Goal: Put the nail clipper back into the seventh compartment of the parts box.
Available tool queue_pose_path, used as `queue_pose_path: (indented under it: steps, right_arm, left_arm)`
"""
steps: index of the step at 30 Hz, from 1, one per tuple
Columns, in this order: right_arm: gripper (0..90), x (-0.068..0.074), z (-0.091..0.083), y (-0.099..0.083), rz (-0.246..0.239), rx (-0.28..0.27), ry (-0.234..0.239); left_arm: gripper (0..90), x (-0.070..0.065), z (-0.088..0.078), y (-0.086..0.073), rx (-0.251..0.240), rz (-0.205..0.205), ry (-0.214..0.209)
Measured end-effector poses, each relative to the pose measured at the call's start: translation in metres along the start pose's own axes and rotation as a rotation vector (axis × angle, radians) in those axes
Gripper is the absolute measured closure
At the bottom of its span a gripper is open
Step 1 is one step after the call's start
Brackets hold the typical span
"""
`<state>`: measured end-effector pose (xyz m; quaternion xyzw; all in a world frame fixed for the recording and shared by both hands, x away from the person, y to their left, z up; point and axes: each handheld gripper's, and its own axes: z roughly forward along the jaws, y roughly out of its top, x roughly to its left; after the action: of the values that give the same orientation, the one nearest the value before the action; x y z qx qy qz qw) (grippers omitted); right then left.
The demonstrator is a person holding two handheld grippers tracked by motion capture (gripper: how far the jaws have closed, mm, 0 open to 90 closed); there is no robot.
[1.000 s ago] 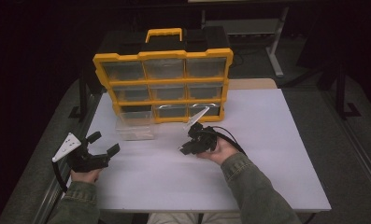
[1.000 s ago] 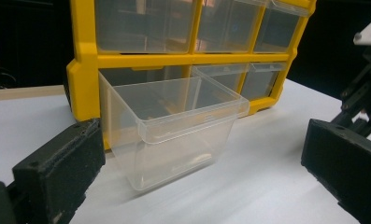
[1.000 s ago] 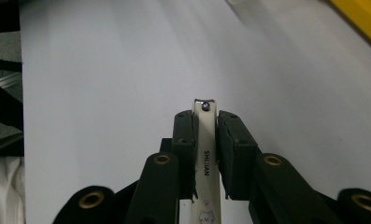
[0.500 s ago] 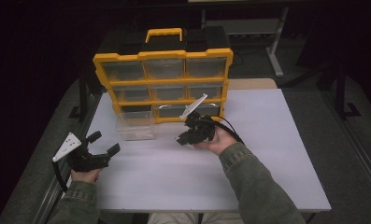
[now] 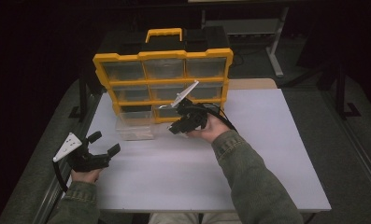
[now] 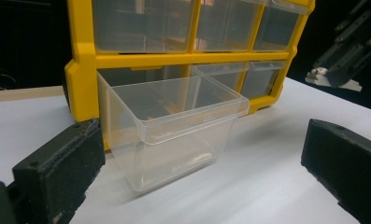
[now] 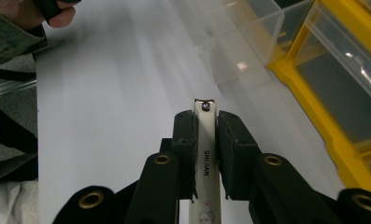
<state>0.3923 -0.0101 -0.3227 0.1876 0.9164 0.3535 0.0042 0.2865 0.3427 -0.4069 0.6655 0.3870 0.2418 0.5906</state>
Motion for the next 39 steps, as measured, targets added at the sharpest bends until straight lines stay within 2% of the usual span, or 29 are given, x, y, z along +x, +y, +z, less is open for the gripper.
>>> queue_pose_path:
  steps: [9, 13, 15, 19, 39]
  right_arm:
    - [76.1, 0.0, 0.003, 0.021, -0.015, -0.004, 0.014]
    - [76.1, -0.001, 0.008, 0.031, -0.023, -0.001, 0.022]
    - [76.1, -0.001, 0.013, 0.038, -0.029, 0.021, 0.015]
    - [76.1, -0.001, 0.019, 0.047, -0.044, 0.015, 0.022]
    - [76.1, -0.004, 0.045, 0.094, -0.079, 0.05, 0.031]
  left_arm:
    - [0.0, -0.002, 0.003, -0.001, 0.017, 0.013, -0.014]
    - [0.0, -0.002, 0.003, -0.002, 0.018, 0.013, -0.015]
    - [0.0, -0.002, 0.004, -0.002, 0.019, 0.013, -0.017]
    - [0.0, -0.002, 0.004, -0.002, 0.018, 0.015, -0.015]
    - [0.0, -0.001, 0.003, -0.002, 0.011, 0.007, -0.02]
